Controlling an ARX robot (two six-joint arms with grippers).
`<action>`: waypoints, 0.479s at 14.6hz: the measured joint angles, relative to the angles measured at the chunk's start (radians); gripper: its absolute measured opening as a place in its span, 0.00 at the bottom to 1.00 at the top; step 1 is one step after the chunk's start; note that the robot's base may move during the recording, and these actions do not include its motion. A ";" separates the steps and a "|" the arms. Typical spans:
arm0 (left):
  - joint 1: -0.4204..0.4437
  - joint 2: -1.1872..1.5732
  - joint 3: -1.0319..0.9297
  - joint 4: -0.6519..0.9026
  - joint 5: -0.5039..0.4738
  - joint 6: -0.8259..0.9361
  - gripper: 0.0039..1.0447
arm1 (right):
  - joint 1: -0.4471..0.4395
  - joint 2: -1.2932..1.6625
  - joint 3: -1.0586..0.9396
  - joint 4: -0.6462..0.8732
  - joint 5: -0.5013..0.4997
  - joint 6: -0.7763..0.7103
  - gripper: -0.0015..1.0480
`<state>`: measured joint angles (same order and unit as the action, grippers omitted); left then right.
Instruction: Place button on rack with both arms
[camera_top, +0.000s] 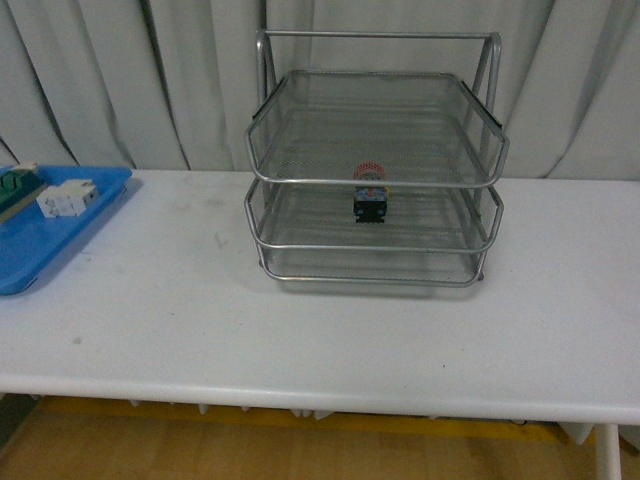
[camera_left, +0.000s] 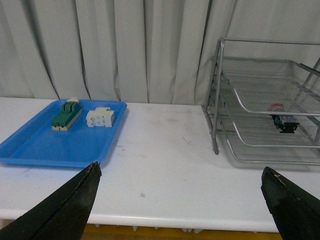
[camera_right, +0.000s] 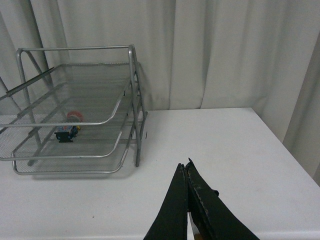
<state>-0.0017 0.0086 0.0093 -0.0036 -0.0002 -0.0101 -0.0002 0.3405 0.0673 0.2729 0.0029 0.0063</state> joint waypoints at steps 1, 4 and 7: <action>0.000 0.000 0.000 0.000 0.000 0.000 0.94 | 0.000 -0.017 -0.006 -0.010 0.000 0.000 0.02; 0.000 0.000 0.000 0.000 0.000 0.000 0.94 | 0.000 -0.063 -0.023 -0.040 0.000 0.000 0.02; 0.000 0.000 0.000 0.000 0.000 0.000 0.94 | 0.000 -0.138 -0.056 -0.072 0.000 0.000 0.02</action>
<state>-0.0017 0.0086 0.0093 -0.0036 0.0002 -0.0101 -0.0002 0.2024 0.0109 0.2008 0.0025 0.0063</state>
